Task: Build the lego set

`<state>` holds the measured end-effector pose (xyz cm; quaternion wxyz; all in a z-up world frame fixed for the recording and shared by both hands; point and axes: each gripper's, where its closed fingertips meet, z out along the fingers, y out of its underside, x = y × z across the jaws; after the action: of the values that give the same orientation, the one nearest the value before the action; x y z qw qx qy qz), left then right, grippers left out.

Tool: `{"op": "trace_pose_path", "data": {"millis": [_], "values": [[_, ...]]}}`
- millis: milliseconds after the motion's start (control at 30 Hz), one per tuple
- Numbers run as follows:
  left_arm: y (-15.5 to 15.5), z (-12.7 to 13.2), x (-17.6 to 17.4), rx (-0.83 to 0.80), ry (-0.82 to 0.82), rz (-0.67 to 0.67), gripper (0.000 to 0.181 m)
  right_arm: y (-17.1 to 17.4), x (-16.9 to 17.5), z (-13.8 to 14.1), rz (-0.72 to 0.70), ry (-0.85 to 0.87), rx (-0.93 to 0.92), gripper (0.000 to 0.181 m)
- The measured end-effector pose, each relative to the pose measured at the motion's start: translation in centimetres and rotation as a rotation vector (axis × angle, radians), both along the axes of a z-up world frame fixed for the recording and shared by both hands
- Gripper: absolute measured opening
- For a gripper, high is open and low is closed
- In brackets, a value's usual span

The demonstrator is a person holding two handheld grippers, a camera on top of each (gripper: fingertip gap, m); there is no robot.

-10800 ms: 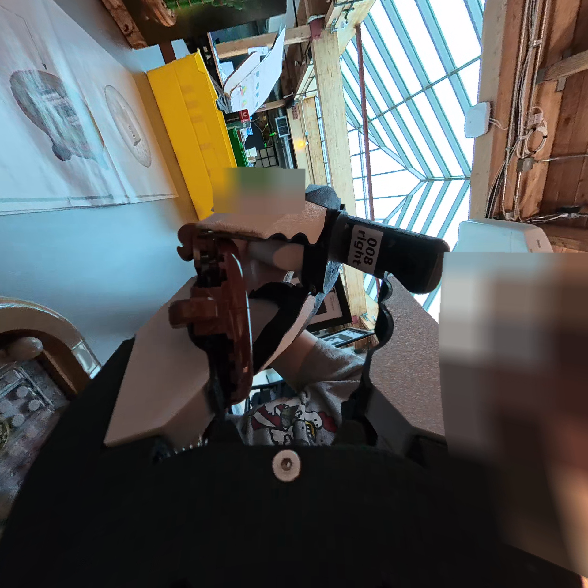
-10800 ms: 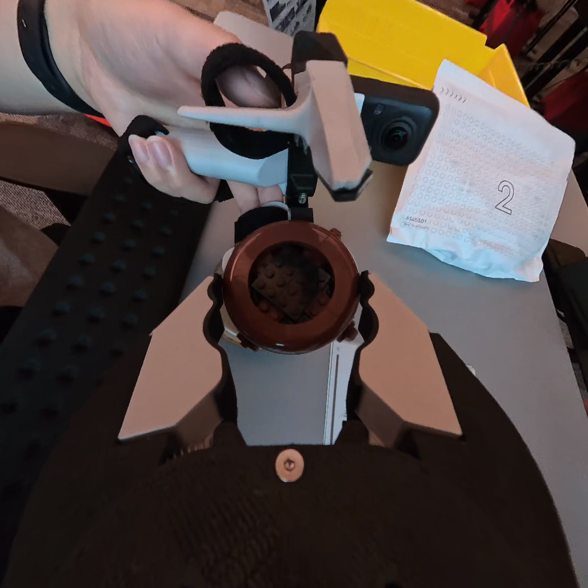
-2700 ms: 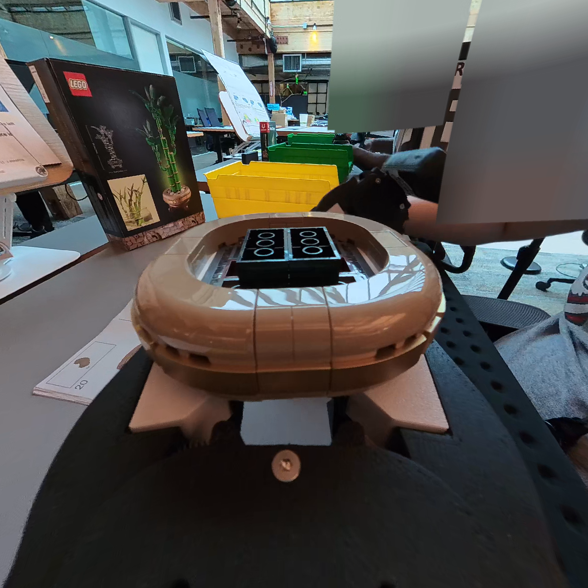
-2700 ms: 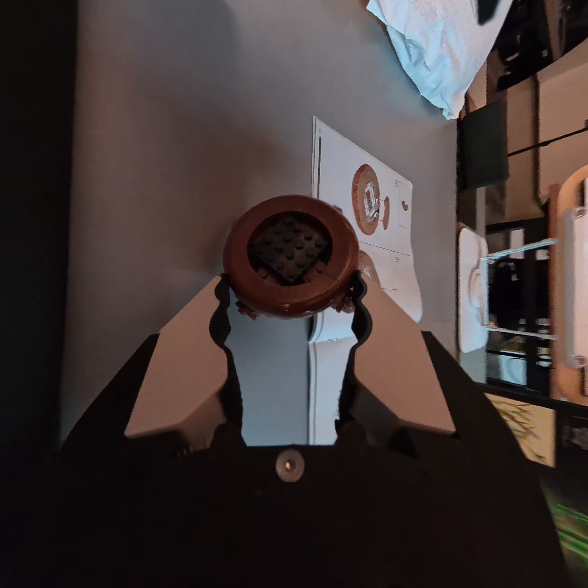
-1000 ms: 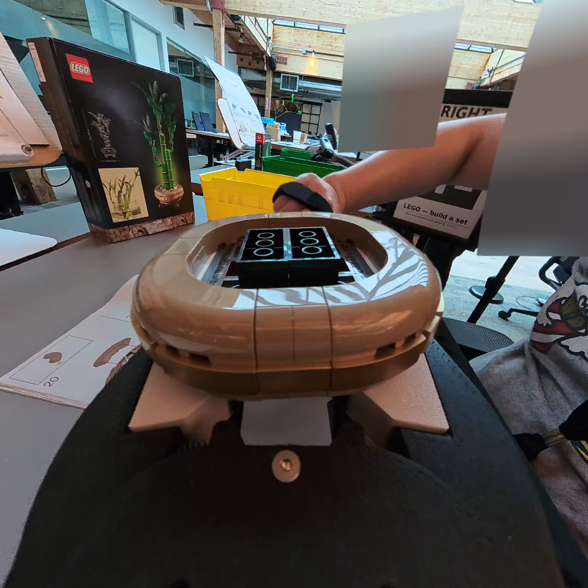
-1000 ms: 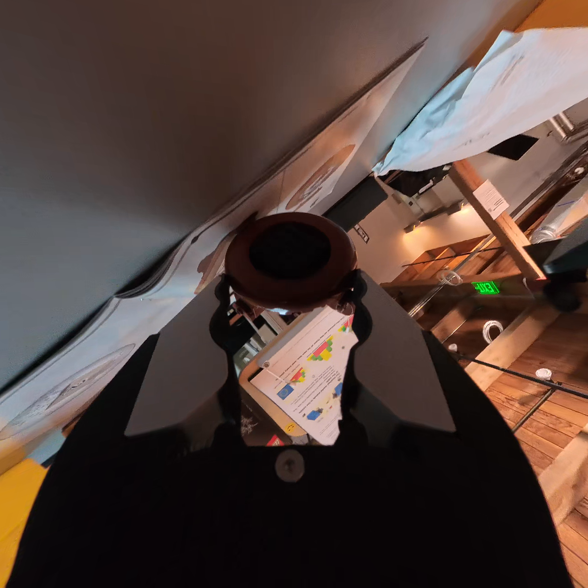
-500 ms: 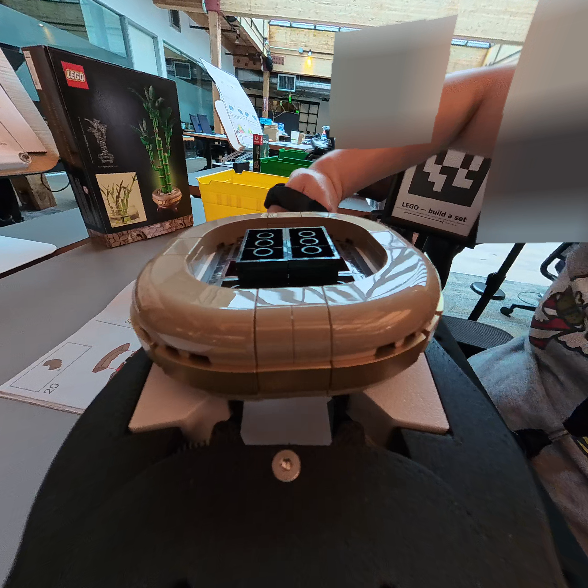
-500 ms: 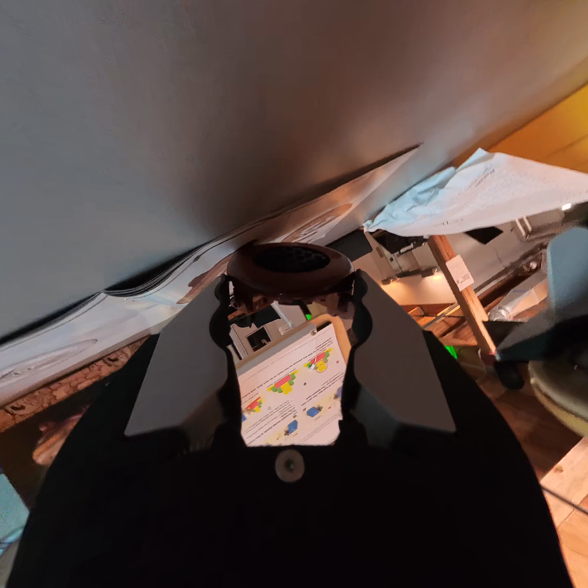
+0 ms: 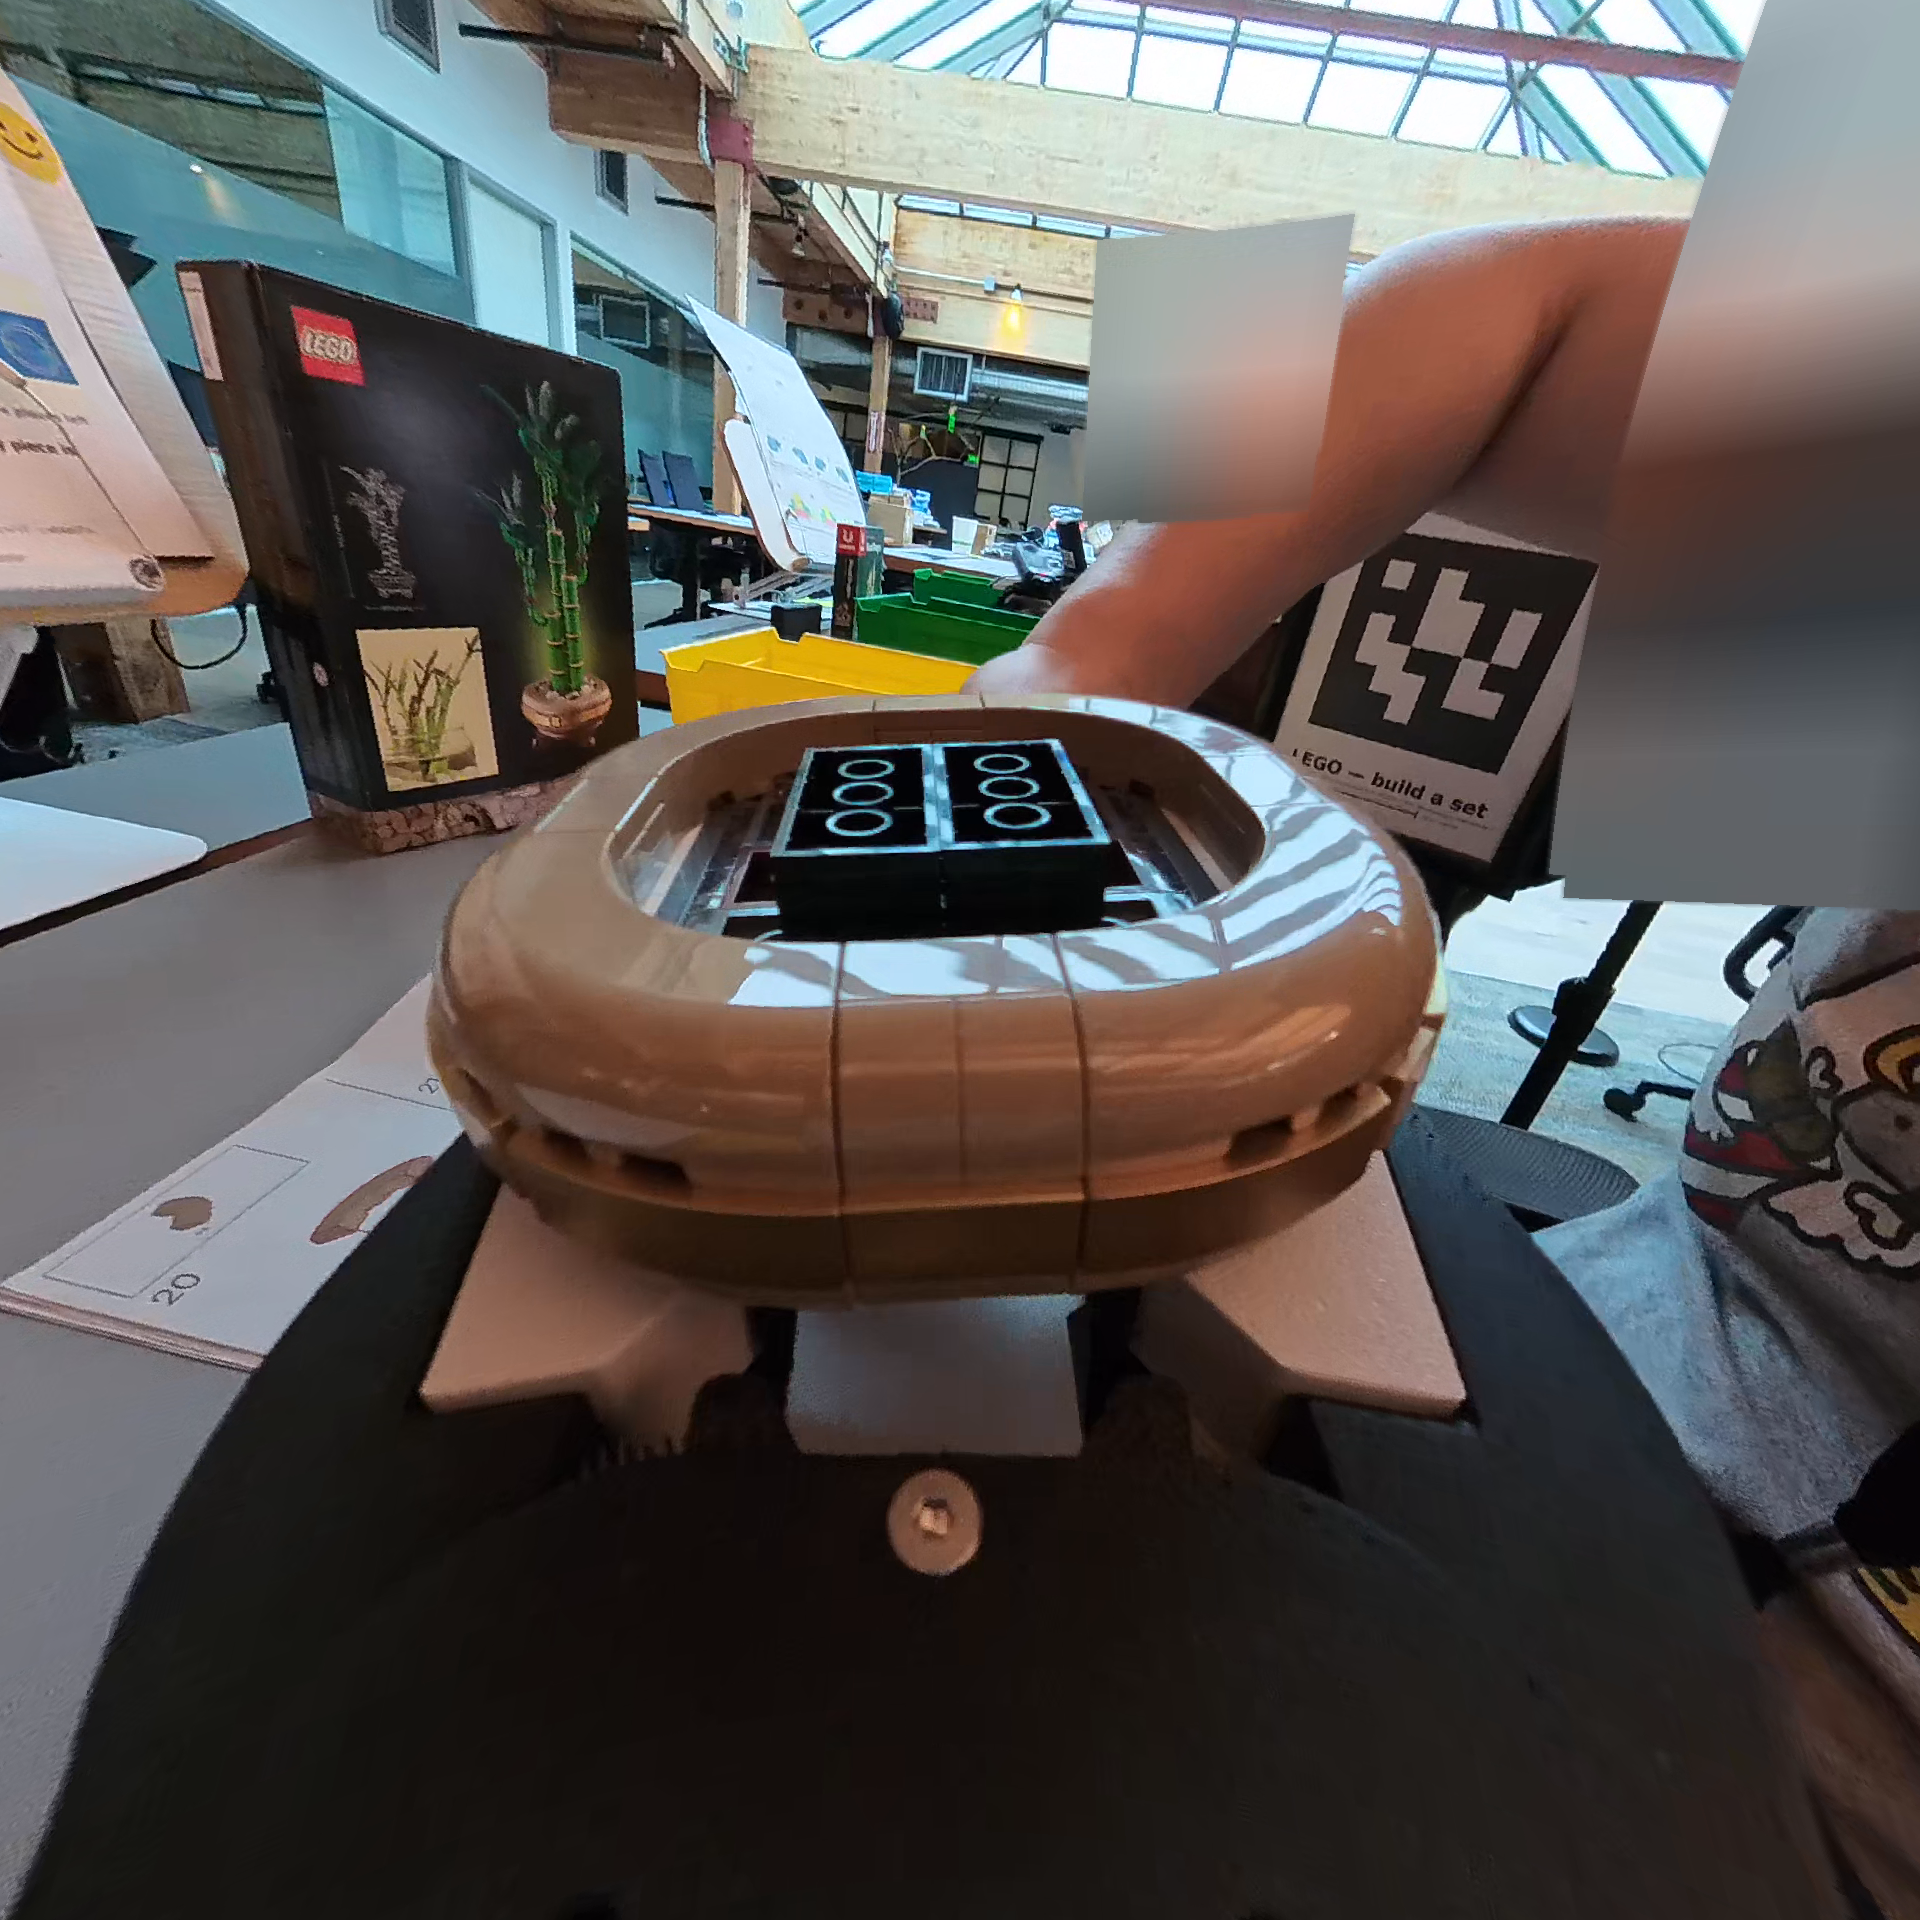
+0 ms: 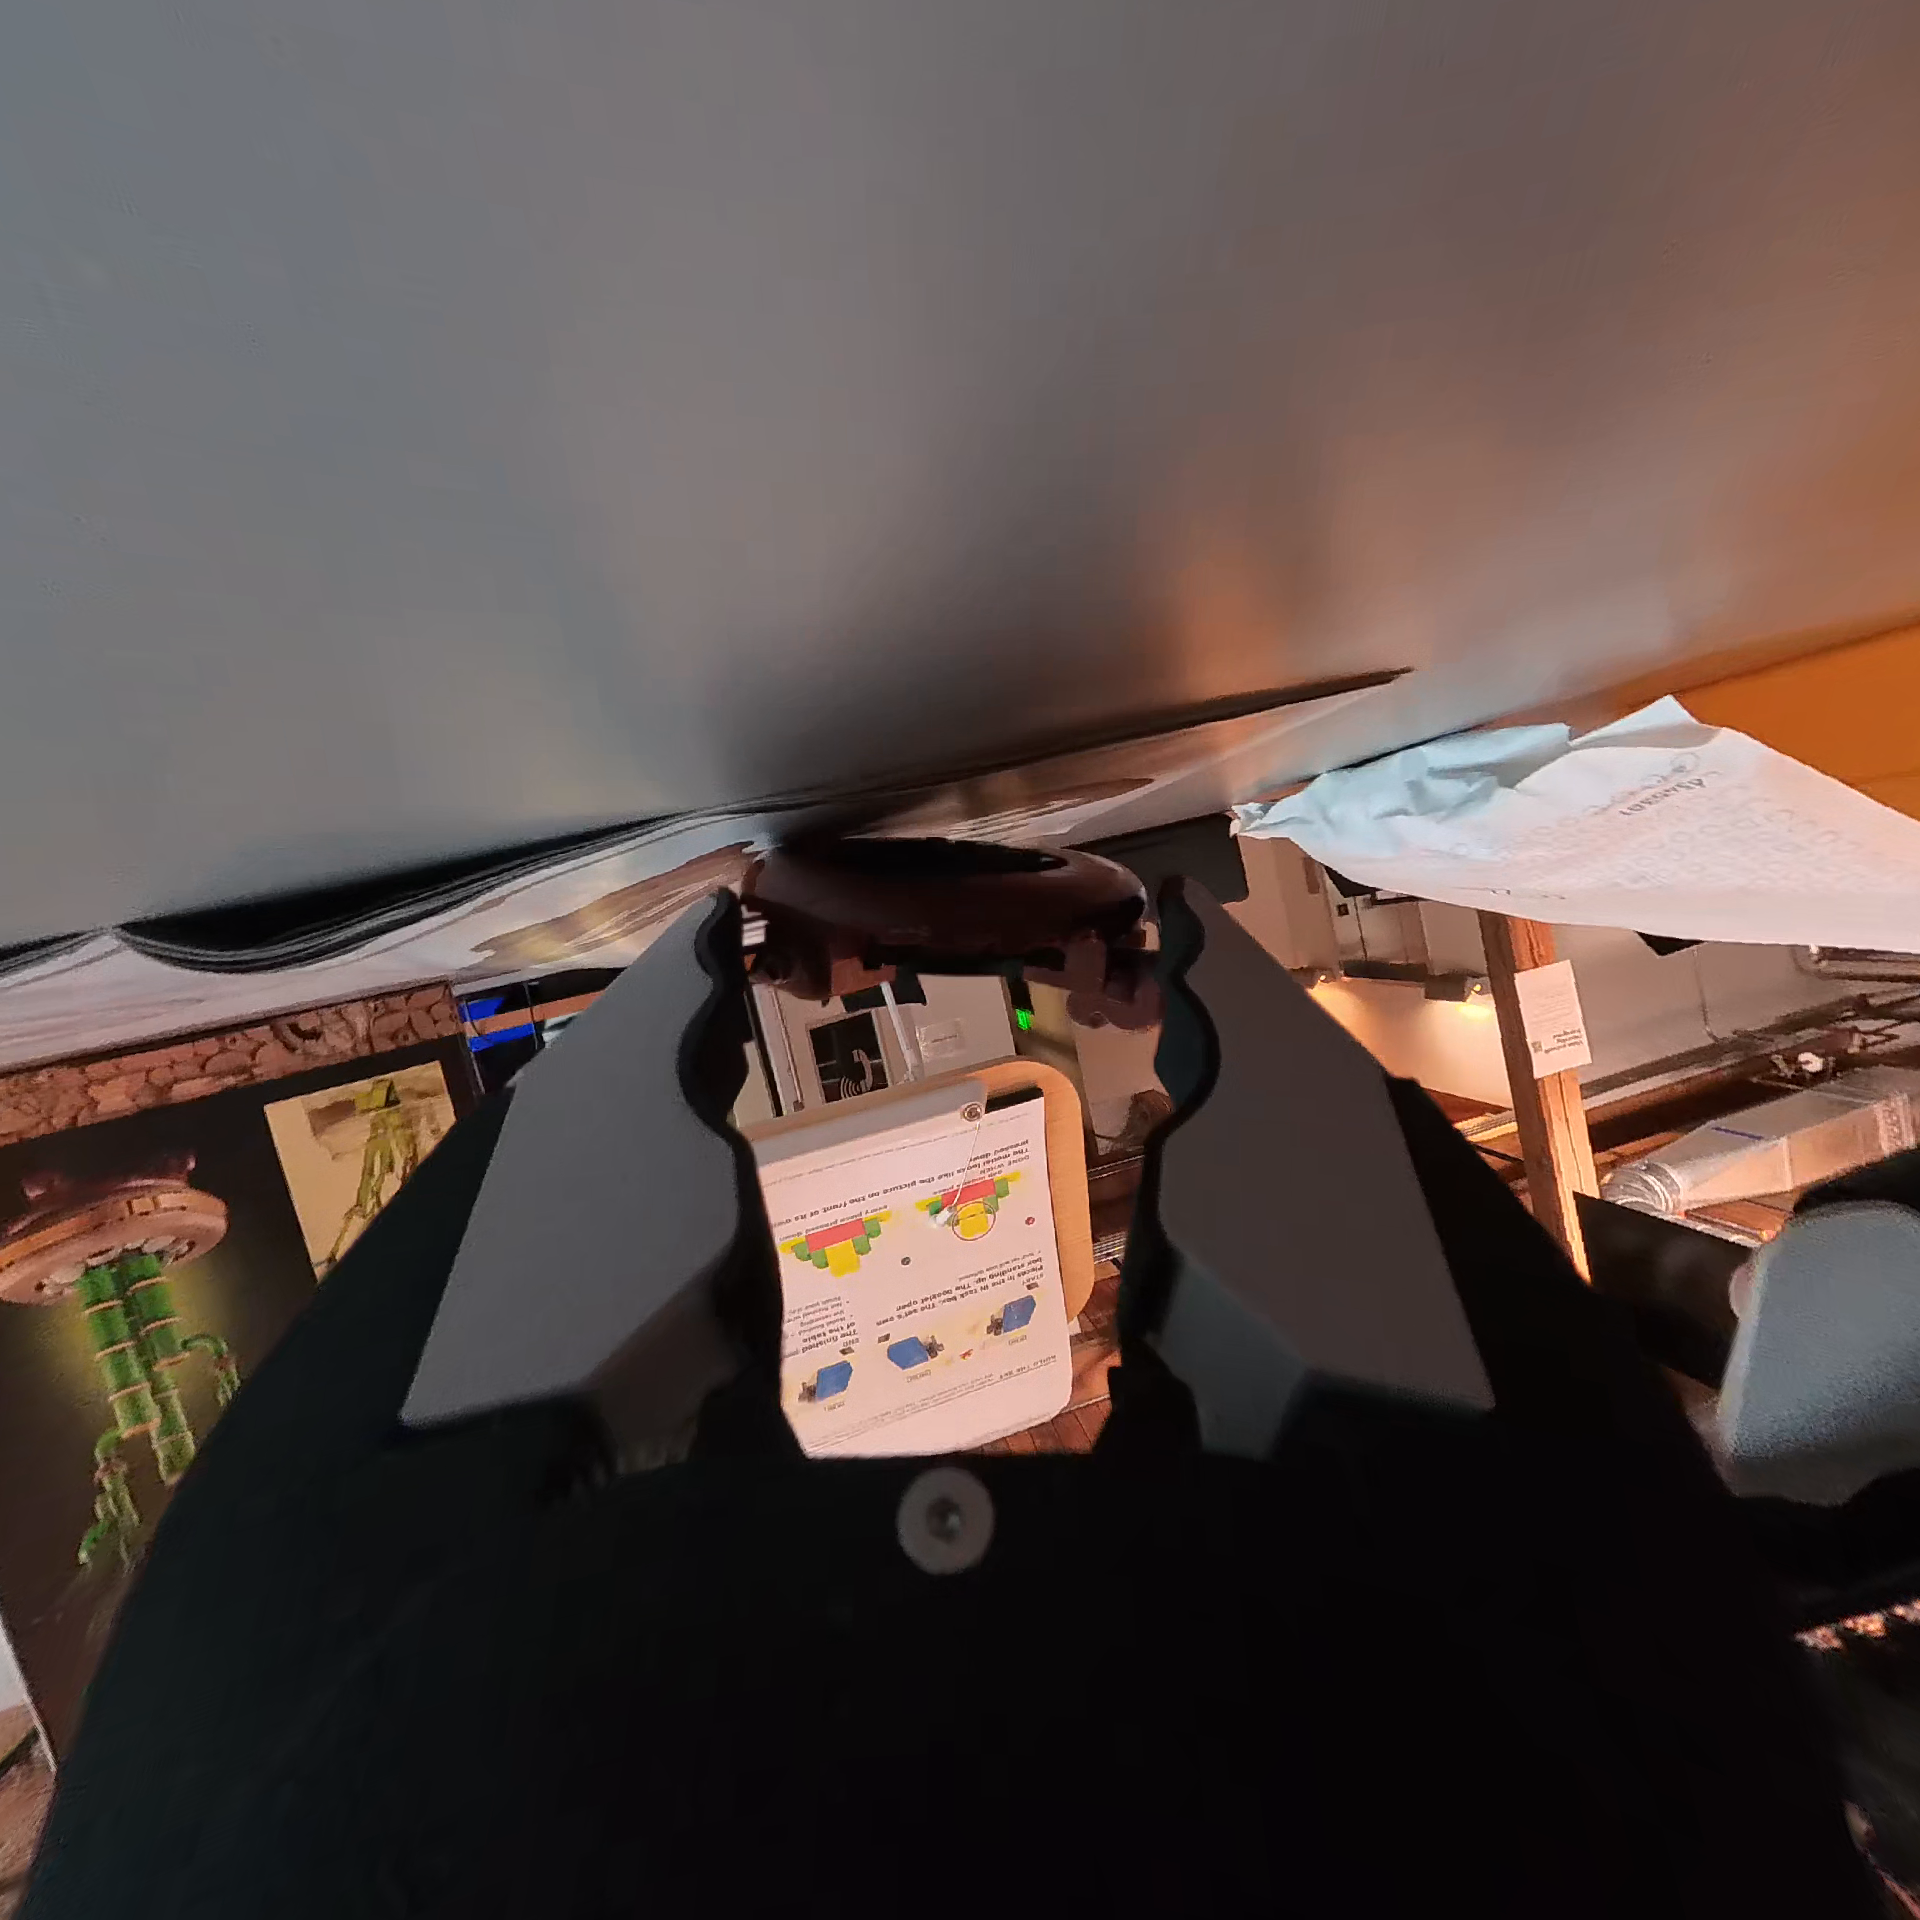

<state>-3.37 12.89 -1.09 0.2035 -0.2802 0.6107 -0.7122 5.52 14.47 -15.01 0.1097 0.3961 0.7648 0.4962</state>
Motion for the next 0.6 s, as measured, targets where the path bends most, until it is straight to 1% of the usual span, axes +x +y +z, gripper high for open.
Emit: {"op": "trace_pose_path", "data": {"millis": [133, 300, 333, 367, 433, 467, 500, 567, 600], "values": [[0.2, 0.3, 0.0, -0.001, -0.006, 0.005, 0.069, -0.1, 0.0, 0.3, 0.016, 0.015, 0.023, 0.081], [0.2, 0.2, 0.0, 0.0, -0.003, 0.005, 0.069, 0.3, -1.7, 0.9, 0.05, 0.14, 0.066, 0.088], [0.2, 0.2, 0.0, -0.002, -0.001, 0.005, 0.069, 0.1, -1.8, 0.8, 0.043, 0.16, 0.064, 0.092], [0.2, 0.2, 0.0, -0.005, 0.0, 0.005, 0.077, -0.1, -1.7, 0.7, 0.027, 0.178, 0.061, 0.092], [0.3, 0.3, 0.0, -0.015, 0.002, 0.005, 0.091, 0.0, -1.5, 1.3, 0.009, 0.223, 0.117, 0.093], [0.4, 0.4, 0.0, -0.024, 0.001, 0.007, 0.098, 0.0, -1.3, 1.8, -0.025, 0.278, 0.153, 0.092], [0.5, 0.6, 0.0, -0.036, 0.0, 0.007, 0.105, 0.0, -1.0, 2.4, -0.078, 0.358, 0.211, 0.091], [0.8, 1.0, -0.1, -0.064, -0.002, 0.007, 0.119, -0.6, 0.4, 3.4, -0.263, 0.548, 0.352, 0.09], [1.0, 1.2, -0.1, -0.073, -0.004, 0.01, 0.069, -1.1, 1.1, 3.8, -0.385, 0.668, 0.438, 0.09]]}}
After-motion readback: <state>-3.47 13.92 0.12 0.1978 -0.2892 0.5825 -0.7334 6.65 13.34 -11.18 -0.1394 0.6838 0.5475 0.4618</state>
